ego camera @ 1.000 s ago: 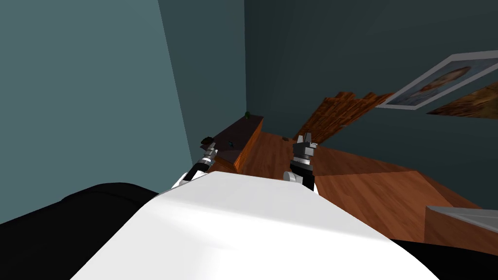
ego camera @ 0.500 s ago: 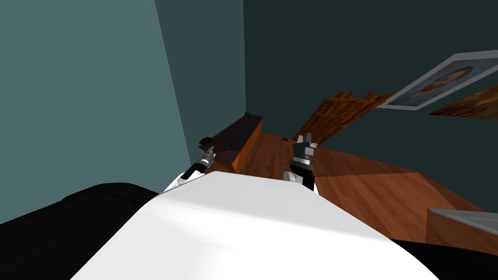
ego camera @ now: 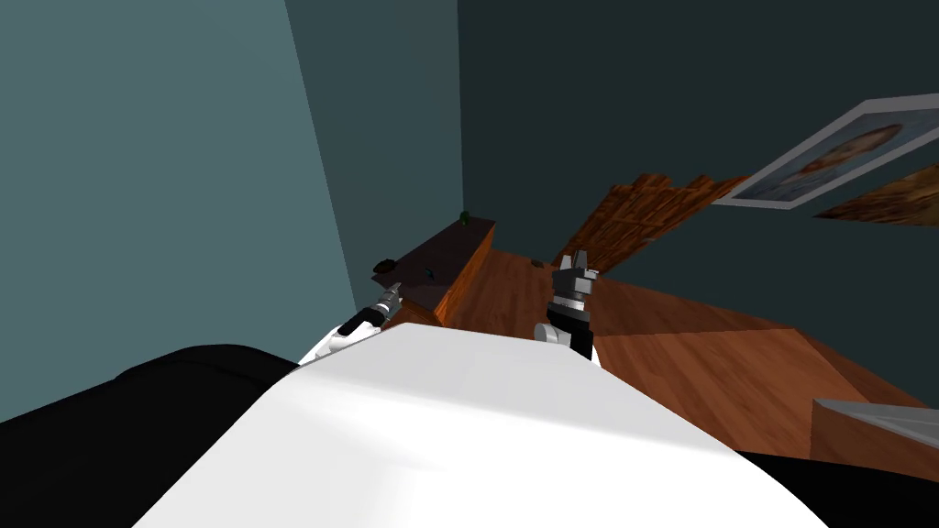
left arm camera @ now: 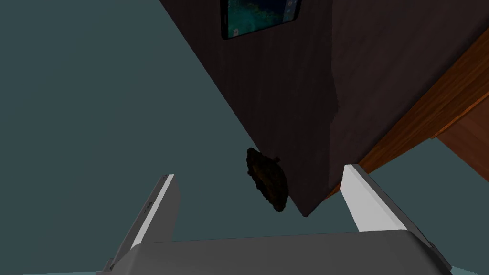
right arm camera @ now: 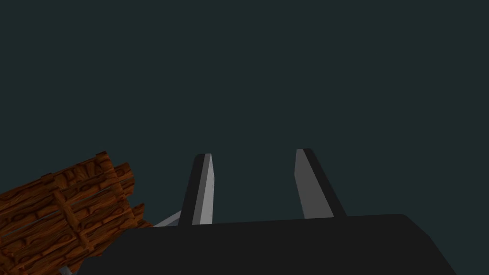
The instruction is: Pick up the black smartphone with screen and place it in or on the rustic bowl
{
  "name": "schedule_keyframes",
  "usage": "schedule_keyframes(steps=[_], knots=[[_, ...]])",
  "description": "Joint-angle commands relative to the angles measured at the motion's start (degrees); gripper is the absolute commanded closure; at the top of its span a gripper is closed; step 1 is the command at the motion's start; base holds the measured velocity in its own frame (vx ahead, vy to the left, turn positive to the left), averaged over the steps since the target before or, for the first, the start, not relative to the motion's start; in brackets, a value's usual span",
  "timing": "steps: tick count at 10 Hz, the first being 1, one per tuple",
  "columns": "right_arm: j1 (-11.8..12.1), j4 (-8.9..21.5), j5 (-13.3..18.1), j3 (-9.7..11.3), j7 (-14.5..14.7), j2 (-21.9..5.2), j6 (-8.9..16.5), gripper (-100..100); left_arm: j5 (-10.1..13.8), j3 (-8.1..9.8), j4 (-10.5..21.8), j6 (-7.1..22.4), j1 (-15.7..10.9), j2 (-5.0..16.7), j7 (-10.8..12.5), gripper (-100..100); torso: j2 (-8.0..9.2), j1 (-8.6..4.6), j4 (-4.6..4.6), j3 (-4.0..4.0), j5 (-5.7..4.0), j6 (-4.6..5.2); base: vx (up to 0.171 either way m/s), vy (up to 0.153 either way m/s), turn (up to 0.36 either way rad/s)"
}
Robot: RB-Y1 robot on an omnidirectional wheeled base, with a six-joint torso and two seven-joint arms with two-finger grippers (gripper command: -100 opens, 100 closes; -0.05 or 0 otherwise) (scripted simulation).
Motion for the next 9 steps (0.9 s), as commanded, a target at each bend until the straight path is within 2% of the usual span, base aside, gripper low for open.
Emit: schedule_keyframes(steps=[1,2,3,4,6,7,8,9], knots=[[0.0,0.0,0.0,0.0,0.0,0.0,0.0,0,0.2,-0.01,0.7,2.8,-0.4,0.2,0.1,-100,0.00,0.00,0.00,0.00,0.00,0.00,0.027,-0.034,0.001],[0.0,0.0,0.0,0.0,0.0,0.0,0.0,0,1.8,0.48,2.7,4.7,-0.6,2.2,0.8,-100,0.06,0.08,0.01,0.03,0.01,0.00,0.047,-0.050,0.011],[0.0,0.0,0.0,0.0,0.0,0.0,0.0,0,1.8,0.48,2.7,6.7,-0.6,2.2,0.8,-100,0.02,0.06,0.01,0.02,0.01,-0.01,0.057,-0.051,0.014],[0.0,0.0,0.0,0.0,0.0,0.0,0.0,0,3.5,0.96,4.8,8.7,-1.0,4.1,1.6,-100,-0.01,0.06,0.00,0.00,0.01,0.00,0.064,-0.060,0.015],[0.0,0.0,0.0,0.0,0.0,0.0,0.0,0,3.5,0.96,4.8,10.9,-1.0,4.1,1.6,-100,-0.04,0.02,-0.01,-0.03,0.00,0.00,0.049,-0.046,0.006],[0.0,0.0,0.0,0.0,0.0,0.0,0.0,0,5.1,1.42,6.8,13.1,-1.5,6.0,2.4,-100,0.03,0.09,0.00,0.01,0.02,0.00,0.080,-0.043,0.010],[0.0,0.0,0.0,0.0,0.0,0.0,0.0,0,5.1,1.42,6.8,14.8,-1.5,6.0,2.4,-100,-0.08,0.08,-0.01,-0.04,0.02,0.00,0.072,-0.046,0.012],[0.0,0.0,0.0,0.0,0.0,0.0,0.0,0,6.8,1.85,8.9,16.5,-2.0,7.8,3.2,-100,-0.07,0.08,-0.02,-0.04,0.01,-0.01,0.088,-0.067,0.015]])
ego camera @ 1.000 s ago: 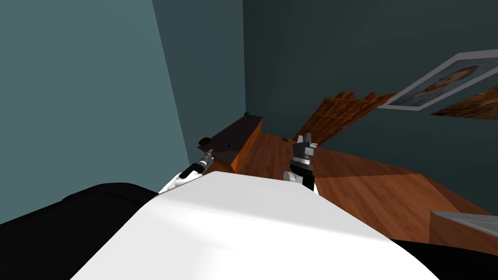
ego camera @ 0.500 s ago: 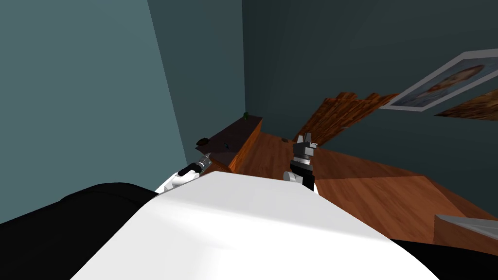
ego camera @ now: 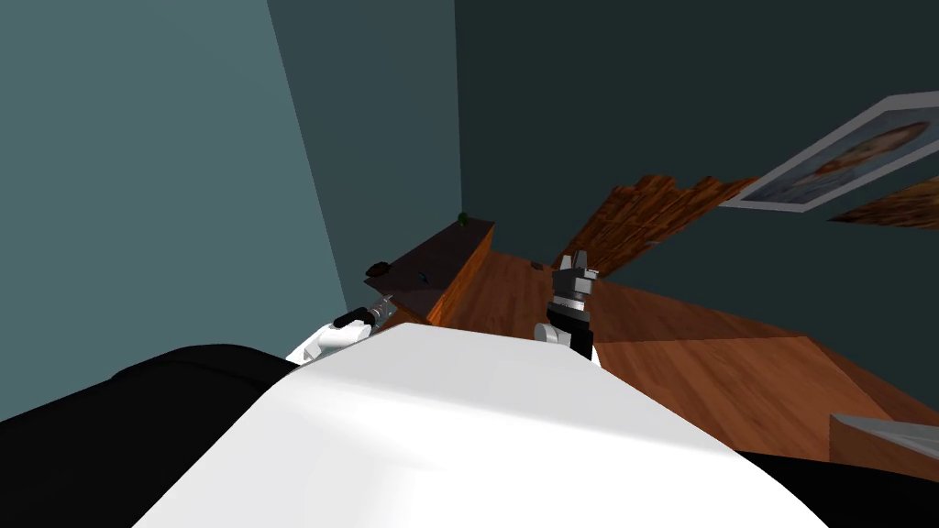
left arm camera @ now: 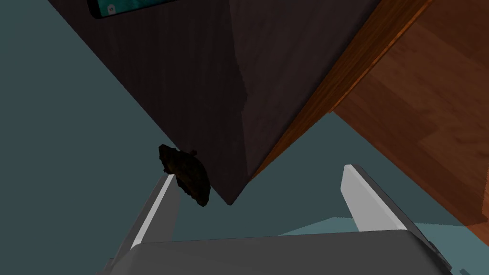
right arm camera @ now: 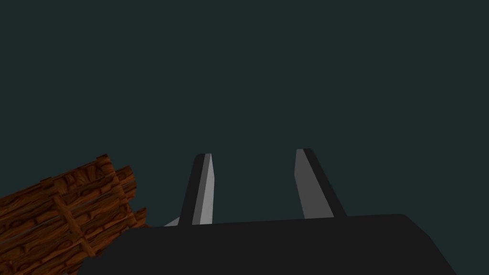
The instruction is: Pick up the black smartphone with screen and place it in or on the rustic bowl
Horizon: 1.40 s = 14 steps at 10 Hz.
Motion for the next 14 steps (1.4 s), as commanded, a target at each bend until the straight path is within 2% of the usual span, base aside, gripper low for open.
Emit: schedule_keyframes(steps=[1,2,3,4,5,7,8,9,10,11,12,13,14], knots=[[0.0,0.0,0.0,0.0,0.0,0.0,0.0,0,1.3,0.29,1.1,2.9,-0.2,1.4,0.5,-100,0.00,0.00,0.00,0.00,0.00,0.00,0.072,-0.063,0.011],[0.0,0.0,0.0,0.0,0.0,0.0,0.0,0,1.3,0.29,1.1,3.4,-0.2,1.4,0.5,-100,0.04,0.00,0.00,0.02,-0.01,0.00,0.029,-0.026,0.001],[0.0,0.0,0.0,0.0,0.0,0.0,0.0,0,3.0,0.71,3.3,5.6,-0.8,3.2,1.3,-100,0.17,0.10,0.03,0.09,0.01,0.00,0.074,-0.050,0.010],[0.0,0.0,0.0,0.0,0.0,0.0,0.0,0,3.0,0.71,3.3,7.1,-0.8,3.2,1.3,-100,0.07,0.06,0.02,0.04,0.01,0.00,0.080,-0.048,0.011],[0.0,0.0,0.0,0.0,0.0,0.0,0.0,0,4.6,1.10,5.4,8.8,-1.6,4.9,2.1,-100,0.05,0.06,0.00,0.02,0.01,0.00,0.084,-0.048,0.019],[0.0,0.0,0.0,0.0,0.0,0.0,0.0,0,4.6,1.10,5.4,10.8,-1.6,4.9,2.1,-100,0.00,0.08,0.00,0.00,0.01,0.00,0.069,-0.031,0.004],[0.0,0.0,0.0,0.0,0.0,0.0,0.0,0,6.2,1.46,7.5,13.2,-2.5,6.4,2.9,-100,0.10,0.14,0.01,0.05,0.02,0.00,0.076,-0.041,0.012],[0.0,0.0,0.0,0.0,0.0,0.0,0.0,0,6.2,1.46,7.5,14.3,-2.5,6.4,2.9,-100,0.05,0.10,0.01,0.03,0.02,0.00,0.086,-0.050,0.013],[0.0,0.0,0.0,0.0,0.0,0.0,0.0,0,7.8,1.80,9.5,16.3,-3.5,8.0,3.7,-100,0.02,0.06,0.00,0.01,0.01,0.00,0.136,-0.038,0.018],[0.0,0.0,0.0,0.0,0.0,0.0,0.0,0,7.8,1.80,9.6,17.7,-3.5,8.0,3.7,-100,-0.15,0.10,-0.03,-0.08,0.01,0.01,0.110,-0.036,0.006],[0.0,0.0,0.0,0.0,0.0,0.0,0.0,0,9.4,2.12,11.6,19.9,-4.6,9.4,4.5,-100,-0.10,0.10,-0.03,-0.07,0.02,0.01,0.104,-0.061,0.011],[0.0,0.0,0.0,0.0,0.0,0.0,0.0,0,9.4,2.12,11.6,20.9,-4.6,9.4,4.5,-100,-0.09,0.03,-0.03,-0.06,0.00,0.00,0.099,-0.044,0.014],[0.0,0.0,0.0,0.0,0.0,0.0,0.0,0,10.9,2.41,13.6,23.0,-5.8,10.7,5.3,-100,-0.05,0.07,-0.02,-0.04,0.01,0.00,0.133,-0.029,0.020]])
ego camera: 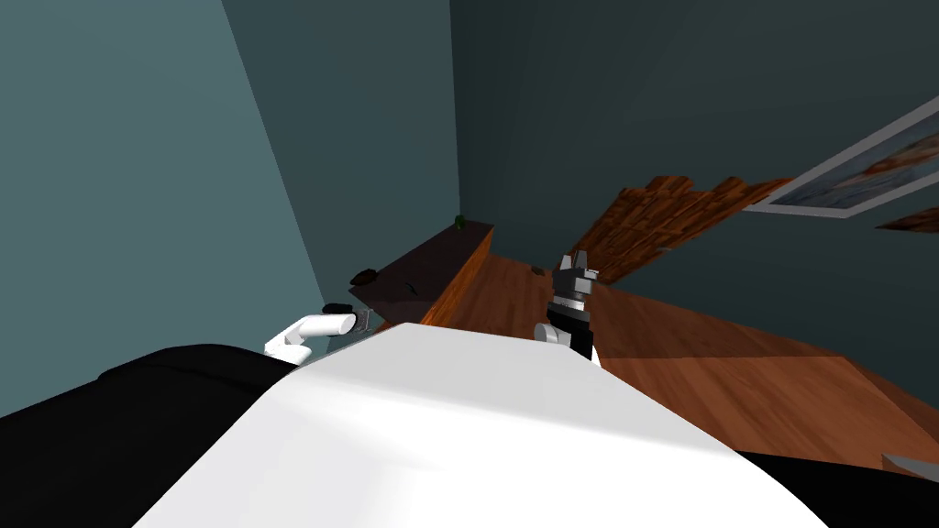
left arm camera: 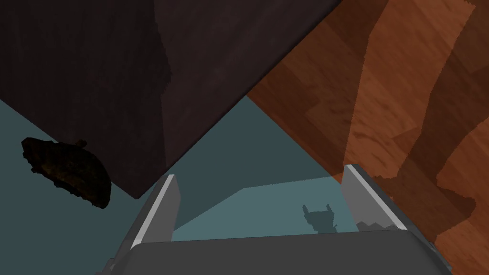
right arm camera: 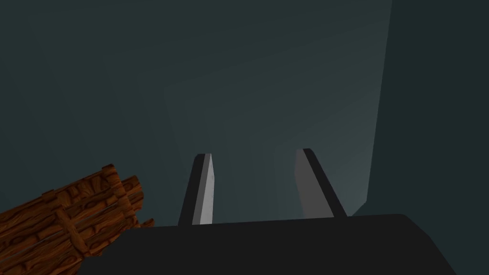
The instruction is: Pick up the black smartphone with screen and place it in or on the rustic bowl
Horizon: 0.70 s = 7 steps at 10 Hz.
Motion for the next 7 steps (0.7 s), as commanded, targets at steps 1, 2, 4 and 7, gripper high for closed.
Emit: schedule_keyframes(steps=[1,2,4,7], knots=[[0.0,0.0,0.0,0.0,0.0,0.0,0.0,0,0.9,0.23,1.0,2.3,-0.5,0.7,0.4,-100,0.00,0.00,0.00,0.00,0.00,0.00,0.105,-0.033,0.004],[0.0,0.0,0.0,0.0,0.0,0.0,0.0,0,2.4,0.49,3.0,4.5,-1.7,2.0,1.1,-100,0.07,-0.01,0.00,0.03,0.00,-0.01,0.114,-0.050,0.011],[0.0,0.0,0.0,0.0,0.0,0.0,0.0,0,3.8,0.72,4.9,7.3,-3.0,3.0,1.9,-100,0.11,-0.06,0.01,0.05,-0.01,-0.01,0.104,-0.033,0.016],[0.0,0.0,0.0,0.0,0.0,0.0,0.0,0,5.1,0.92,6.7,10.3,-4.2,4.0,2.6,-100,0.03,-0.10,0.00,0.01,-0.01,0.00,0.111,-0.044,0.010]])
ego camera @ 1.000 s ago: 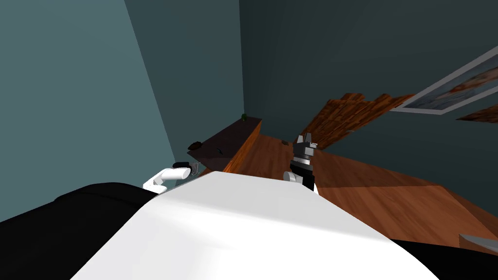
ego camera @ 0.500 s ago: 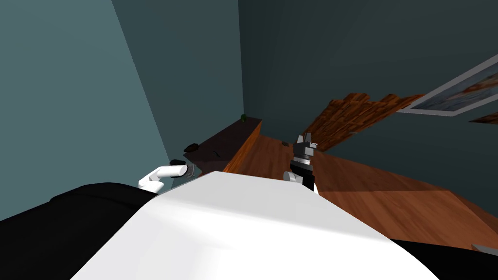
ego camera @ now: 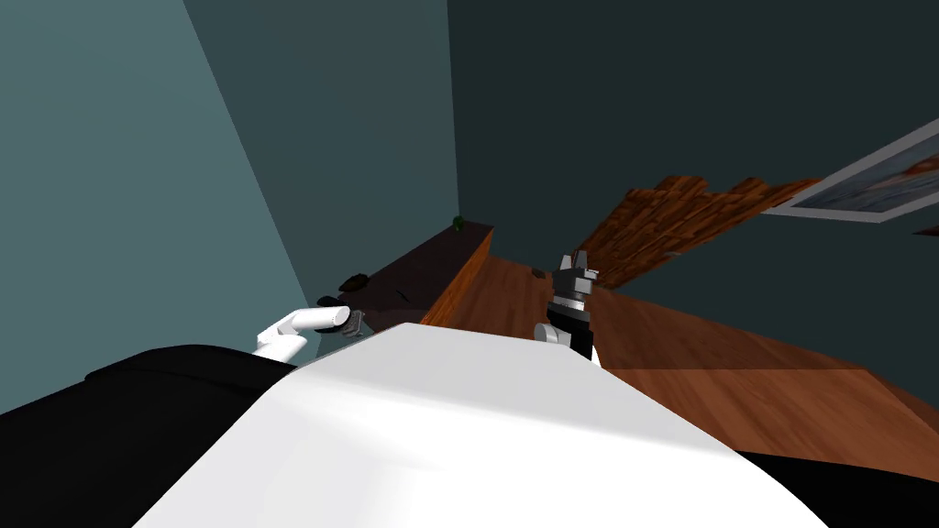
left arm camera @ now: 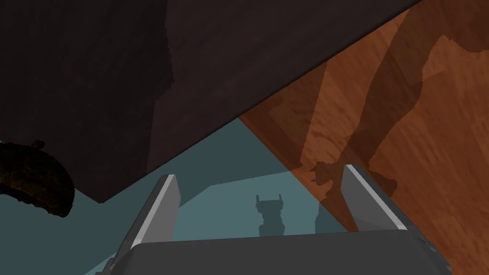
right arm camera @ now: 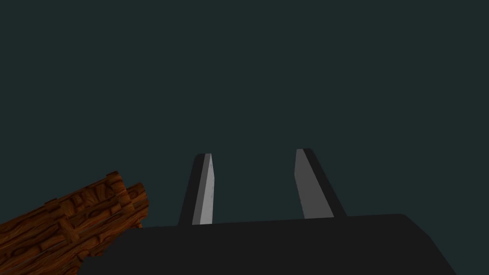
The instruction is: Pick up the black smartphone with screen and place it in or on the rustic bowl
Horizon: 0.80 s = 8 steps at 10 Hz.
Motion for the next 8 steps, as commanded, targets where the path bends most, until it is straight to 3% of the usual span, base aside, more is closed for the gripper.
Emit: schedule_keyframes(steps=[1,8], knots=[[0.0,0.0,0.0,0.0,0.0,0.0,0.0,0,1.5,0.21,2.1,2.8,-1.4,1.0,0.7,-100,0.00,0.00,0.00,0.00,0.00,0.00,0.127,-0.016,0.018],[0.0,0.0,0.0,0.0,0.0,0.0,0.0,0,7.8,0.40,10.2,12.7,-8.6,3.5,3.9,-100,-0.38,0.02,-0.08,-0.22,0.01,0.01,0.181,-0.031,0.019]])
